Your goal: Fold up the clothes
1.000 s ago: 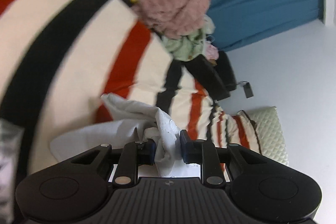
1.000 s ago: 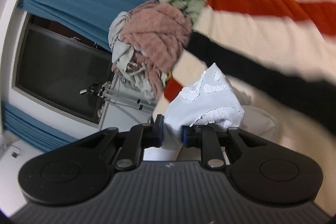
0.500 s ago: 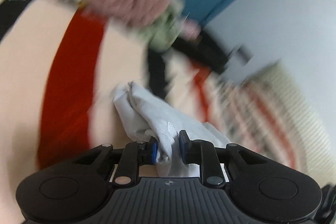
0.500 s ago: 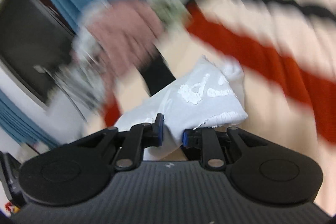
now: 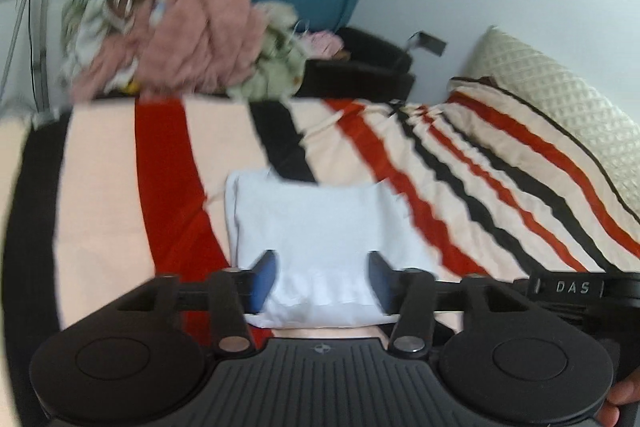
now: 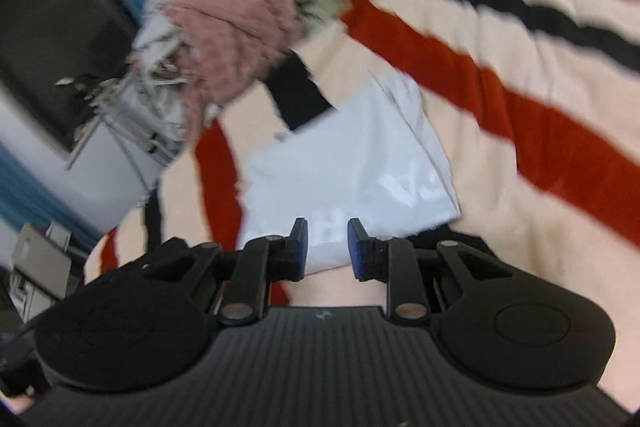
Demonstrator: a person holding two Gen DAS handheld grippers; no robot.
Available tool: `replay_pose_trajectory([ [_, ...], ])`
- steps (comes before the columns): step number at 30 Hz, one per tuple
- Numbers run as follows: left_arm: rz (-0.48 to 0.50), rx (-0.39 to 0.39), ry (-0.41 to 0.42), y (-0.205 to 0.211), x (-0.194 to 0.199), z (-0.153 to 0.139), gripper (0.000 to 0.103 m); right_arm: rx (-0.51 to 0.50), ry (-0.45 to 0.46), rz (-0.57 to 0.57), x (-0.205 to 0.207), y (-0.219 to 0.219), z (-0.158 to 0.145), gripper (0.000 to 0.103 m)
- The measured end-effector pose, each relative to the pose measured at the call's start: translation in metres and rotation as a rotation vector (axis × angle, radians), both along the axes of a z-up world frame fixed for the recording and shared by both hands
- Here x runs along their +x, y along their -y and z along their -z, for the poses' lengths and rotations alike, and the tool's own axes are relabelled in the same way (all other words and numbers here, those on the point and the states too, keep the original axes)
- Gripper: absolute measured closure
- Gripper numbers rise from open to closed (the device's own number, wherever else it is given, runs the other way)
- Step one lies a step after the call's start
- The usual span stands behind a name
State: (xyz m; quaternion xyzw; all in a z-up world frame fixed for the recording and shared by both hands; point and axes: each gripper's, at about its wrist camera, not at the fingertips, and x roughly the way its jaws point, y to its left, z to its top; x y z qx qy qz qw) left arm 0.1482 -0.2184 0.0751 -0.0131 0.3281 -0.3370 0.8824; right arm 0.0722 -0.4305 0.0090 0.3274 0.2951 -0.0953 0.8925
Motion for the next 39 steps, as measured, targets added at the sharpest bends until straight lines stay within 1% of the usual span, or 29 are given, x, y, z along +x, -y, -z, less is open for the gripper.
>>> replay_pose_trajectory([
  [1,-0.001,0.001,0.021,-0.005,-0.015,-0.012,0.027,-0.026,0.017,-0.015,-0.01,-0.005,-0.014,0.073],
  [2,-0.002,0.002,0.043,-0.01,-0.029,-0.025,0.02,-0.056,0.035,-0.026,-0.021,-0.012,-0.029,0.065],
  [3,-0.003,0.003,0.064,-0.015,-0.044,-0.037,0.016,-0.085,0.057,-0.034,-0.032,-0.019,-0.043,0.038],
  [4,-0.004,0.004,0.085,-0.02,-0.058,-0.05,0.008,-0.117,0.089,-0.036,-0.046,-0.026,-0.056,0.01],
  [5,-0.005,0.005,0.107,-0.025,-0.073,-0.062,0.001,-0.152,0.125,-0.029,-0.062,-0.034,-0.067,0.007],
  [6,-0.006,0.006,0.128,-0.03,-0.088,-0.075,0.0,-0.181,0.147,-0.022,-0.075,-0.041,-0.076,0.005],
  [8,-0.008,0.008,0.171,-0.04,-0.117,-0.1,0.0,-0.222,0.171,-0.027,-0.099,-0.051,-0.089,0.004],
  [9,-0.012,0.014,0.191,-0.047,-0.132,-0.107,0.0,-0.238,0.179,-0.029,-0.109,-0.056,-0.093,0.004],
  [14,-0.017,0.014,0.272,-0.081,-0.202,-0.13,0.0,-0.318,0.222,-0.027,-0.157,-0.081,-0.102,0.004],
  [18,-0.028,0.019,0.338,-0.103,-0.243,-0.13,0.0,-0.343,0.257,-0.014,-0.186,-0.099,-0.097,0.004],
  [21,-0.036,-0.027,0.368,-0.12,-0.264,-0.122,0.0,-0.371,0.283,-0.01,-0.199,-0.11,-0.086,0.004],
  [25,-0.073,-0.046,0.384,-0.137,-0.28,-0.106,0.0,-0.419,0.314,0.004,-0.208,-0.127,-0.067,0.004],
  [28,-0.101,-0.059,0.388,-0.146,-0.284,-0.094,0.0,-0.455,0.328,-0.005,-0.206,-0.137,-0.054,0.004],
  [30,-0.112,-0.05,0.387,-0.148,-0.283,-0.087,0.0,-0.47,0.332,0.002,-0.204,-0.141,-0.046,0.004],
  [35,-0.129,-0.026,0.379,-0.148,-0.276,-0.071,0.0,-0.465,0.312,0.0,-0.191,-0.142,-0.023,0.004],
  [39,-0.136,-0.013,0.366,-0.147,-0.271,-0.061,0.0,-0.487,0.299,-0.001,-0.183,-0.143,-0.012,0.004],
])
